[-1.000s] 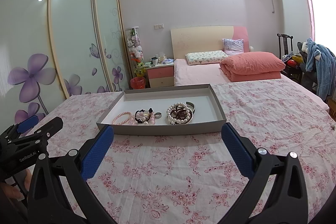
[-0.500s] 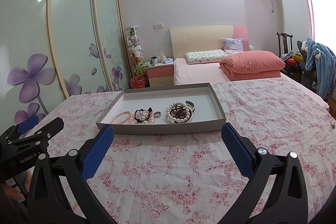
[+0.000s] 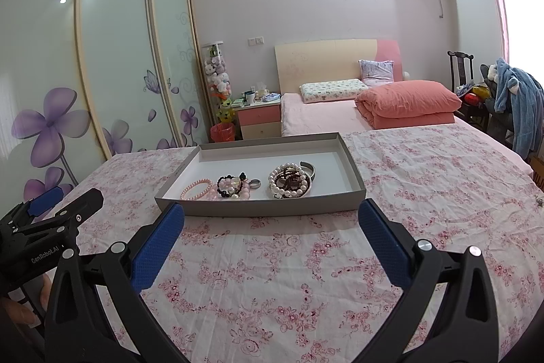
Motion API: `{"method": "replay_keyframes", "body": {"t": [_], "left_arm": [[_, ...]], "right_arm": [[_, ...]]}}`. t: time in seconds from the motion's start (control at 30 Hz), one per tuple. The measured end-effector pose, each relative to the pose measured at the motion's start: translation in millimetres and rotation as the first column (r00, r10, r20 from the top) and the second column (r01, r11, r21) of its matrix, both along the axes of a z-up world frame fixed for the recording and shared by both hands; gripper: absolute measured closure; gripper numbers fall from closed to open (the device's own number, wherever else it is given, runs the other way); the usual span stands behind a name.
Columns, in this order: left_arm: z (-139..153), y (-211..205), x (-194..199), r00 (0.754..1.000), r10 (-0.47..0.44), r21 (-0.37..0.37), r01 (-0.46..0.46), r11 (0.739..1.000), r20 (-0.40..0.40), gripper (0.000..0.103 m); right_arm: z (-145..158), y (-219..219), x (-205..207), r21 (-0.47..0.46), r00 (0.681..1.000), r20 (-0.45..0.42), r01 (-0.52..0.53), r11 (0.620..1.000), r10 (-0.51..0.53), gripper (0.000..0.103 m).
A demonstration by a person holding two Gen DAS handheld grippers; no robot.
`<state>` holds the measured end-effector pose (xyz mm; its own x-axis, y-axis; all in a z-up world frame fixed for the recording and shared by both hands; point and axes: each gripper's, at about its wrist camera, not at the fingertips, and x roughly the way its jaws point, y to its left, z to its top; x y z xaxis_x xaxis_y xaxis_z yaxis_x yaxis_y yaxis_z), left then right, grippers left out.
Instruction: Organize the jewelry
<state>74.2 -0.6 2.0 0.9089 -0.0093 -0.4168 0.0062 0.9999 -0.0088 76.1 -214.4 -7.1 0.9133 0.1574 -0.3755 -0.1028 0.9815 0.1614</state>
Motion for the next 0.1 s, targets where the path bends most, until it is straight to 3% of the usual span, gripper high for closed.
{"method": "replay_keyframes", "body": {"t": [0.1], "left_arm": [[-0.6,-0.6,-0.9,1.0,-0.003,-0.001,0.003,1.0,-0.003,0.004]], "right_arm": [[0.5,-0.2,0.6,0.0,1.0,0.0,-0.001,1.0,0.001,0.002]]}}
